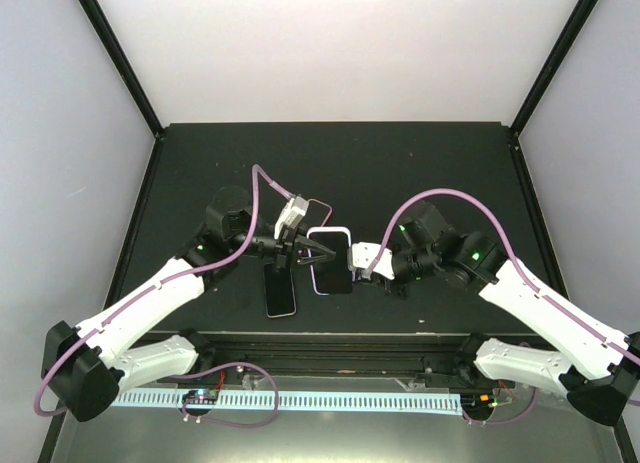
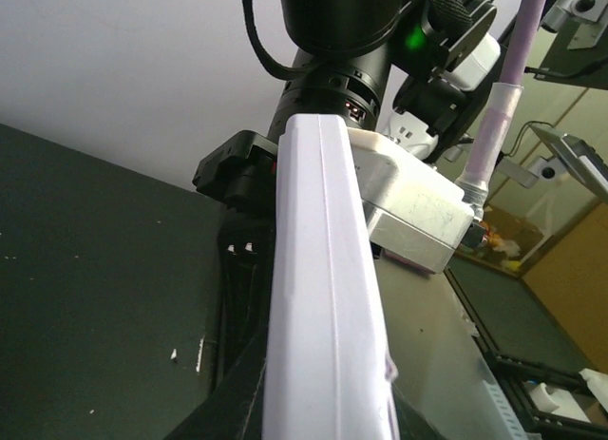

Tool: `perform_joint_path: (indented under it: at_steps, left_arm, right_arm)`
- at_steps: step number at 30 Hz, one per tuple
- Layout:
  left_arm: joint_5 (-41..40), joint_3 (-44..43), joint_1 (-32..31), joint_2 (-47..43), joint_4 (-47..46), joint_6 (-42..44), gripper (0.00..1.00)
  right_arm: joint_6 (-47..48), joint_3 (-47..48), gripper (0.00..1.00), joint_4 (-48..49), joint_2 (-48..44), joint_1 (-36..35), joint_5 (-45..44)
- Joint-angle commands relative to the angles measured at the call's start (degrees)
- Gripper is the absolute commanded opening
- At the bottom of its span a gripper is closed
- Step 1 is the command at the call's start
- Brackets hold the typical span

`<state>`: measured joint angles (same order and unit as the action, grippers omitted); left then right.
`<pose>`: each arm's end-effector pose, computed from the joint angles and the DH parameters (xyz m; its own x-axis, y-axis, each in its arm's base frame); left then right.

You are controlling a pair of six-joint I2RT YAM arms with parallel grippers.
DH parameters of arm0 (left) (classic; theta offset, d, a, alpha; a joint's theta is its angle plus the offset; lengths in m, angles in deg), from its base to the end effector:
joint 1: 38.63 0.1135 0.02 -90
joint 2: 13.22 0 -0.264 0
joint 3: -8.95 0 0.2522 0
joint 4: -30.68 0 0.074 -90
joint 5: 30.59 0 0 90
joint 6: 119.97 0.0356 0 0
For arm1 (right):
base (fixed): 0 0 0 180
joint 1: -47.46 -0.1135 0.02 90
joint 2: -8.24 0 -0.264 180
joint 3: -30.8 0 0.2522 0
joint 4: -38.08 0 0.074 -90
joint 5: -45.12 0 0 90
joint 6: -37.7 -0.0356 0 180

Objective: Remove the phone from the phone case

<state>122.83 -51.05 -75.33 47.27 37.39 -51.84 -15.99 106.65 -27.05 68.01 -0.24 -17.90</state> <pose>0.1665 -0.1638 0.3298 -0.4579 0.1334 -0.8790 0.8709 -0.1313 -0.4736 0.1218 0.1578 0.3316 0.0992 -0.6751 -0.7310 -0.9934 -0.0247 -0.1120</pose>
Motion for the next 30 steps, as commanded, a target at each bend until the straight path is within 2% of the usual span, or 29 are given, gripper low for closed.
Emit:
perform_joint_path:
  at_steps: [1,7,10,15,19,22,30]
  left_arm:
    - [9.39,-3.42,-2.76,-2.1,-0.68,-0.42,0.01]
    - [7.89,-3.82,-2.59,-2.49,0.54,0.59,0.02]
    - [7.69,-3.8,-2.59,-2.79,0.48,0.54,0.02]
    - [8.2,-3.61,-2.58,-2.81,-0.6,-0.37,0.02]
    - [8.47,-3.43,-2.58,-2.86,-1.5,-1.02,0.02]
    - [8.38,-3.4,-2.62,-2.91,-1.76,-1.18,0.01]
    - [7.69,-2.59,-2.45,-2.82,-4.3,-2.82,0.01]
  right_arm:
    - [-5.97,-0.46,0.1,12.28,-0.07,0.63,-6.2]
    - [-12.38,0.11,0.14,15.38,0.47,0.75,-4.75]
    - [-15.61,0.7,0.19,17.85,0.97,1.05,-7.09]
    - [-19.25,1.64,0.22,21.57,2.81,1.6,-11.85]
    - [-21.37,2.61,0.29,23.43,4.06,2.07,-12.25]
    - [-22.69,3.76,0.32,23.26,4.87,2.54,-9.06]
    - [-24.24,6.17,0.44,20.27,6.82,2.89,6.12]
